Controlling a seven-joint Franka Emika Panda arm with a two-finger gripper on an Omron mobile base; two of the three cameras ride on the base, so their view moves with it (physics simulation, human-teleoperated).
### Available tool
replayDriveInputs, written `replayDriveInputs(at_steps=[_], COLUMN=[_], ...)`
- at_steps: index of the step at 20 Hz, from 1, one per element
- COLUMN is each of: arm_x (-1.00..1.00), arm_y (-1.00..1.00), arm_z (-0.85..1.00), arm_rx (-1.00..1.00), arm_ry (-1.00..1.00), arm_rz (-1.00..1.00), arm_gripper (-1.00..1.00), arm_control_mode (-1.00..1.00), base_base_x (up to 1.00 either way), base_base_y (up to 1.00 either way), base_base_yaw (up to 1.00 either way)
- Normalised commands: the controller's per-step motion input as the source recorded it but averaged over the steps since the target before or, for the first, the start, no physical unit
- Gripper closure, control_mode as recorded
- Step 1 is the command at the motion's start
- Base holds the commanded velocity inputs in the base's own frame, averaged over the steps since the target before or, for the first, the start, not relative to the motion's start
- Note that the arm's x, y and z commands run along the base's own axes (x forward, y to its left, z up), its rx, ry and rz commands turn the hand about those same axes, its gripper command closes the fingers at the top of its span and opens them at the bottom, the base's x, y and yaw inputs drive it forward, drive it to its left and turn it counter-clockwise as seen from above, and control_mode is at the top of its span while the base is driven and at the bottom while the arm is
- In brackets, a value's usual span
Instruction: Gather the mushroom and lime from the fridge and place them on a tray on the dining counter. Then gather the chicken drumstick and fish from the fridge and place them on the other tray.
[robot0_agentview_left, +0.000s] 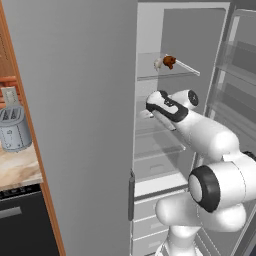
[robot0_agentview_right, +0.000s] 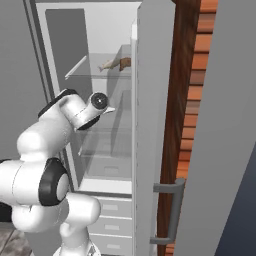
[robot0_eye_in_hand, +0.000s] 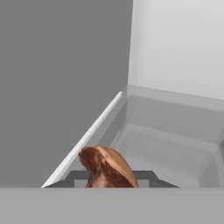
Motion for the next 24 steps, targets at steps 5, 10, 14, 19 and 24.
replayDriveInputs(at_steps=[5,10,14,19,24], arm_x=[-0.97,-0.99,-0.95,-0.92,-0.70], arm_y=[-0.14,0.00,0.00,-0.04,0.00], arm_z=[0.52,0.65,0.71,0.62,0.35], arm_rx=[0.00,0.00,0.00,0.00,-0.01], arm_ry=[0.02,0.05,0.07,0.06,0.08], arm_rz=[-0.14,-0.18,-0.18,-0.11,-0.05], arm_gripper=[1.00,1.00,1.00,1.00,1.00], arm_control_mode=[-1.00,-1.00,-1.00,-1.00,-1.00], base_base_x=[0.00,0.00,0.00,0.00,0.00], base_base_y=[0.00,0.00,0.00,0.00,0.00], base_base_yaw=[0.00,0.00,0.00,0.00,0.00])
